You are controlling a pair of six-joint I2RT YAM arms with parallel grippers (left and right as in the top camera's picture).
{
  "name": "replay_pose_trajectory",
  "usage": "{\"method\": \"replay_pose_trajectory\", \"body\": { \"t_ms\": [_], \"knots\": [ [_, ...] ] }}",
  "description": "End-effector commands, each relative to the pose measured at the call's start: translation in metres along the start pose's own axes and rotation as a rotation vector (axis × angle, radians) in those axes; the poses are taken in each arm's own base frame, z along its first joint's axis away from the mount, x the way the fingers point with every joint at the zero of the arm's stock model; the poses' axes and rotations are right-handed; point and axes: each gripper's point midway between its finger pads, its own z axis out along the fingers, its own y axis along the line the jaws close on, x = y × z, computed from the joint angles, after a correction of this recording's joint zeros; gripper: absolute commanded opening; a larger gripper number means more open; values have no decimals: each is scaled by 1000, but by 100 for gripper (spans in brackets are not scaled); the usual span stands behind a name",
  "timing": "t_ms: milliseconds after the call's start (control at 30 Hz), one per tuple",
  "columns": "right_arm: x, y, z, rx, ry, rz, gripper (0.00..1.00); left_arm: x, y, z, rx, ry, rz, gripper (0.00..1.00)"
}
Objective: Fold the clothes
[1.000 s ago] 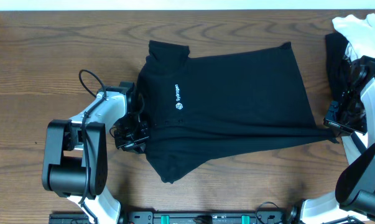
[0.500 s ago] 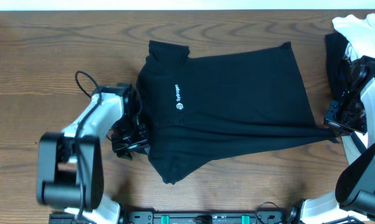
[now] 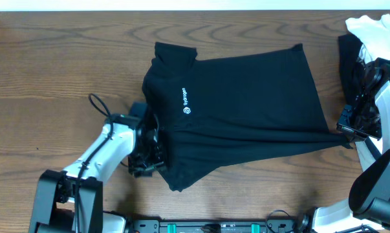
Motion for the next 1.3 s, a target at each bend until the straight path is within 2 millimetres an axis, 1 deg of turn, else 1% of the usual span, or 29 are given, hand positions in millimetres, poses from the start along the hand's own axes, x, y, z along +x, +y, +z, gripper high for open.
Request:
{"method": "replay_pose_trajectory", "body": {
  "t_ms": [0,100,300,433,567,633,667,700,733,767,1100,1133,1167,1267],
  "knots": [
    [-1,-4,-6,6,-28,24,1,12,-10,7,59,41,-30,53],
    [-1,-4,-6,6,-28,24,1,15,-13,9,57,45,-11,51],
    [-1,-4,-6,6,-28,24,1,19,-17,15,46,49,-28,48],
    [-1,-4,-6,6,-28,24,1,25,-15,21,34,61,-64,48],
    [-1,-4,-6,6,-28,24,1,24,-14,25,38,56,-76,47],
    [-1,-4,-6,6,-28,24,1,25,-13,25,36,58,-81,43],
    [-1,-4,-6,5,-27,24,1,25,-13,26,36,59,-81,38],
    [-1,-4,-6,5,-27,24,1,25,-13,26,36,59,-81,28],
    [0,-4,-6,6,-27,24,1,25,-13,26,36,59,-82,22],
    [0,-4,-6,6,-26,23,1,25,-13,26,35,59,-82,19],
    [1,-5,-6,7,-22,23,1,29,-8,33,32,65,-107,20],
    [1,-4,-6,6,-22,22,1,29,-7,34,31,66,-108,20],
    [1,-4,-6,6,-22,22,1,29,-6,35,32,65,-107,24],
    [1,-5,-6,7,-19,22,1,27,-7,37,39,53,-108,26]
  ]
}}
